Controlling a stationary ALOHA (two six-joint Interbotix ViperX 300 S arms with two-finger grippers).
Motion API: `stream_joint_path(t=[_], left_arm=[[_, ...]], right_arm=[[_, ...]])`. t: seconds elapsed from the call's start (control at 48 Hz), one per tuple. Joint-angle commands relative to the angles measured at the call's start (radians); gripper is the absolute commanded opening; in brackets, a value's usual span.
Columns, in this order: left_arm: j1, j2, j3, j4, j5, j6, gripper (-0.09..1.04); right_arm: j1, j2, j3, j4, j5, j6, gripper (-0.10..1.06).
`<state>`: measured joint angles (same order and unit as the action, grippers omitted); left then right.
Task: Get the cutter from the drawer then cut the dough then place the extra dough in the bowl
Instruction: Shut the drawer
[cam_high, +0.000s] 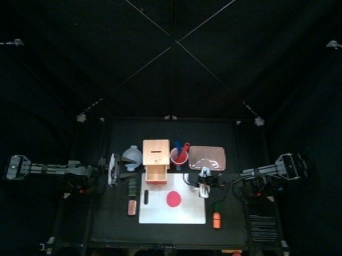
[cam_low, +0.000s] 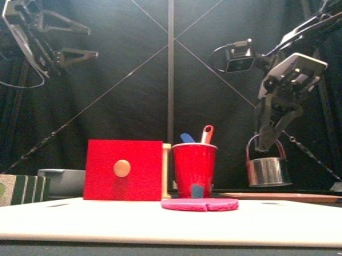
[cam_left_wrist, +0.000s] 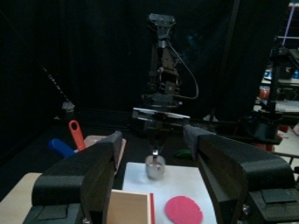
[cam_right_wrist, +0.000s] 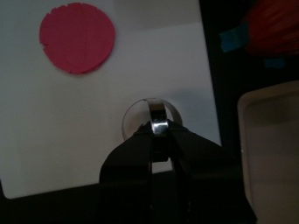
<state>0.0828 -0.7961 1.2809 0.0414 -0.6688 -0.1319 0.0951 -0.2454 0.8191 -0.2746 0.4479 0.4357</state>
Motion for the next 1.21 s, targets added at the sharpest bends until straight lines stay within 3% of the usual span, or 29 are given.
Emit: stream_joint_path(t=[0.021, 0.417, 0.688, 0.833, 0.958, 1.104, 1.208], left_arm=[[0.034, 0.002, -0.040, -0.003, -0.009, -0.002, 0.92], [0.143, 0.008, -0.080, -0.058, -0.003, 0.000, 0.91], [0.302, 0.094, -0.137, -0.094, 0.043, -0.005, 0.91], [0.413, 0.224, -0.213, -0.158, 0.164, 0.000, 0.88], [0.494, 0.348, -0.330, -0.103, 0.296, 0.000, 0.82], [0.531, 0.471, -0.514, -0.008, 0.512, -0.003, 0.70], [0.551, 0.554, -0.634, 0.040, 0.660, 0.000, 0.58]], right_arm=[[0.002, 0.003, -0.005, 0.005, -0.025, 0.014, 0.49], [0.002, 0.009, -0.026, 0.032, -0.031, 0.041, 0.78], [-0.011, 0.037, -0.149, -0.041, -0.112, 0.043, 0.79], [-0.021, 0.121, -0.221, -0.017, -0.204, 0.040, 0.78], [-0.015, 0.204, -0.282, -0.020, -0.250, 0.029, 0.77], [0.003, 0.295, -0.370, -0.049, -0.259, 0.029, 0.74], [0.018, 0.350, -0.417, -0.057, -0.256, 0.029, 0.64]])
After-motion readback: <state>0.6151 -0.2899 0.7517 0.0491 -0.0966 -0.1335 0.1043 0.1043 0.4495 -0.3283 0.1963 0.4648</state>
